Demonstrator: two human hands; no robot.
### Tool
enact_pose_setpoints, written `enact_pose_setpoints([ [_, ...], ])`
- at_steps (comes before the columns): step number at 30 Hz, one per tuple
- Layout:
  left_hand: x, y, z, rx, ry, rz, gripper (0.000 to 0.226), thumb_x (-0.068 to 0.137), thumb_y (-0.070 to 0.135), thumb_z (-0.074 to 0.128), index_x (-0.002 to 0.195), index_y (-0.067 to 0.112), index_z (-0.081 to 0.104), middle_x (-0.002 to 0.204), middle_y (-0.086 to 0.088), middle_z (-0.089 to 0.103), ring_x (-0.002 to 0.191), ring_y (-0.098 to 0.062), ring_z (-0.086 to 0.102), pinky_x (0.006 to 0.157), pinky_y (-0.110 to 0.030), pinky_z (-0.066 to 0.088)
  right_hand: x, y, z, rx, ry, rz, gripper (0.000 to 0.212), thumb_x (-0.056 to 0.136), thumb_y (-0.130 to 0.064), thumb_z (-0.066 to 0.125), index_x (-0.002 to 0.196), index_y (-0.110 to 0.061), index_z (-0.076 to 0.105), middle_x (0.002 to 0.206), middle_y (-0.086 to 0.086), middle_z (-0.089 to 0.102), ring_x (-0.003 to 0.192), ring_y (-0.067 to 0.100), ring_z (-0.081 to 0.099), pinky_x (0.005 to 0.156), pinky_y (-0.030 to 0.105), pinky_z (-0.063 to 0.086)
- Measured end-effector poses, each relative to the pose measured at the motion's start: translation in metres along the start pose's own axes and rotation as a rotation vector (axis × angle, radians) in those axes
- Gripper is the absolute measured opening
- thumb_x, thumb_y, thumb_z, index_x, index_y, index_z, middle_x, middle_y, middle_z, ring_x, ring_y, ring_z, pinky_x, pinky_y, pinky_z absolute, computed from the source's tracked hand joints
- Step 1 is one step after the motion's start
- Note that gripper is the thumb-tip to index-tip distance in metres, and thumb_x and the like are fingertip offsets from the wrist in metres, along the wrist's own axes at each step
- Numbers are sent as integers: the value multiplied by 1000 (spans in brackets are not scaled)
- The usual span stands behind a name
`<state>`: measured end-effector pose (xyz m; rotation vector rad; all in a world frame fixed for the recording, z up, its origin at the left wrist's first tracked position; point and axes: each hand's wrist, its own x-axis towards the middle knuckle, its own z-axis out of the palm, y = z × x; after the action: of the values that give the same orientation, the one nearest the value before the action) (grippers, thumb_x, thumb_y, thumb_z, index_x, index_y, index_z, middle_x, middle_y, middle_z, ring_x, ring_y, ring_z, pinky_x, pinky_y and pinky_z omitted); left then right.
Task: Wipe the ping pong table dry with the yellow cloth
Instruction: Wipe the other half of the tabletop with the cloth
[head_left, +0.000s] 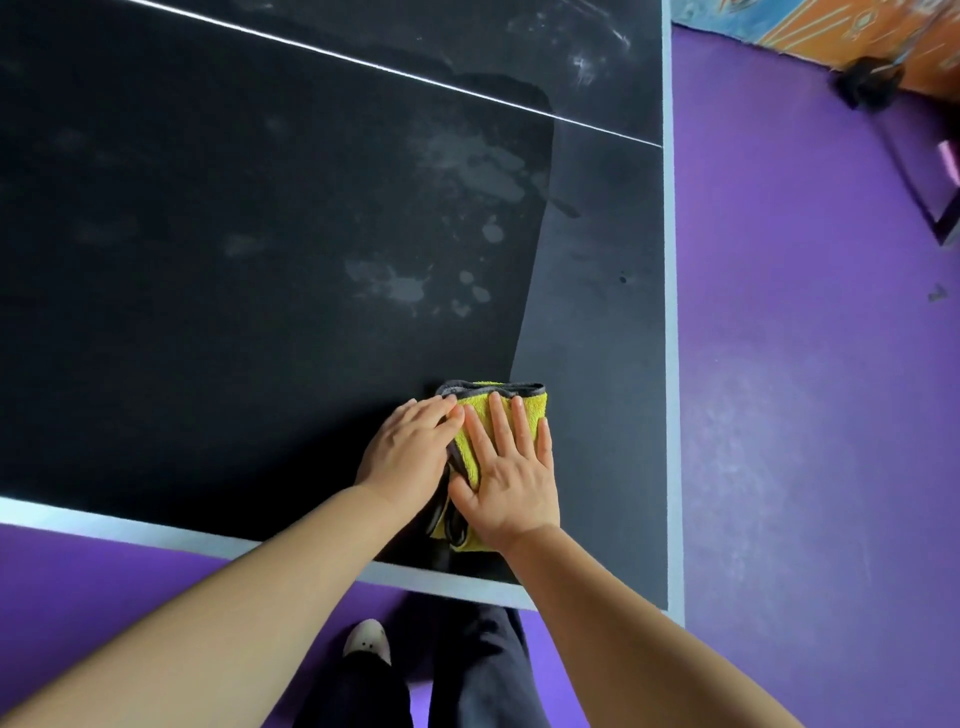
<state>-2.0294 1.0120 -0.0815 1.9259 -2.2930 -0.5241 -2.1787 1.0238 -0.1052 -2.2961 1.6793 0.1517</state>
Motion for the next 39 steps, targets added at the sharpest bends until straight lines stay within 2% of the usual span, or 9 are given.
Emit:
enact_pose_setpoints([
  [2, 28, 5, -1, -2, 5, -41, 54, 100, 13, 35, 150, 25, 20, 157, 6, 17, 144, -16, 12, 115, -25, 2, 24, 16, -10, -7, -4, -8, 75, 89, -62, 18, 157, -36, -1, 165, 0, -5, 149, 24, -20, 118, 48, -16],
  [7, 113, 11, -4, -36, 19, -98, 53, 100, 12, 32, 150, 27, 20, 157, 8, 15, 144, -19, 9, 116, -27, 5, 97, 53, -33, -10, 12, 6, 75, 90, -60, 21, 156, -35, -4, 165, 1, -6, 149, 23, -20, 118, 48, -16],
  [14, 223, 7, -16, -60, 82, -139, 56, 98, 13, 40, 149, 26, 23, 156, 10, 19, 142, -14, 15, 114, -24, 2, 200, 100, -64, -9, 39, -23, 77, 85, -62, 13, 156, -35, 2, 165, -1, -5, 150, 22, -17, 120, 48, -12],
  [17, 253, 2, -16, -110, 174, -315, 55, 96, 23, 48, 147, 18, 29, 152, 1, 29, 137, -21, 27, 112, -32, 17, 243, 117, -74, -21, 48, -28, 76, 87, -62, 19, 157, -35, 4, 165, -1, -5, 150, 22, -16, 120, 48, -11],
  [20, 268, -7, -5, -86, 269, -346, 40, 92, 20, 52, 131, 9, 51, 132, -9, 52, 119, -31, 47, 102, -42, 33, 288, 131, -85, -42, 60, 4, 73, 93, -58, 29, 157, -35, 4, 165, -1, -6, 151, 22, -15, 121, 48, -12],
  [23, 274, -14, 5, -51, 333, -300, 32, 84, 13, 61, 116, 9, 61, 119, -8, 59, 103, -33, 54, 93, -46, 40, 335, 142, -98, -48, 73, 46, 72, 94, -57, 30, 157, -34, 3, 166, -1, -5, 151, 23, -14, 121, 48, -10],
  [28, 280, -16, 13, 19, 350, -316, 32, 84, 16, 60, 116, 11, 61, 119, -5, 59, 104, -27, 48, 95, -41, 33, 411, 160, -115, -54, 89, 102, 72, 96, -59, 29, 158, -33, 2, 166, 1, -5, 151, 24, -12, 121, 50, -5],
  [32, 281, -17, 10, 3, 302, -320, 44, 85, 32, 40, 115, 9, 63, 119, -6, 59, 105, -23, 43, 95, -39, 31, 460, 176, -126, -55, 96, 119, 72, 96, -58, 28, 157, -33, 1, 165, 0, -5, 151, 24, -11, 122, 49, -5],
  [39, 284, -16, 6, 17, 282, -338, 50, 84, 39, 40, 116, 8, 63, 121, -6, 59, 108, -24, 45, 97, -37, 30, 497, 224, -147, -34, 104, 149, 65, 100, -49, 28, 157, -34, 2, 166, -1, -5, 152, 20, -9, 122, 45, -5],
])
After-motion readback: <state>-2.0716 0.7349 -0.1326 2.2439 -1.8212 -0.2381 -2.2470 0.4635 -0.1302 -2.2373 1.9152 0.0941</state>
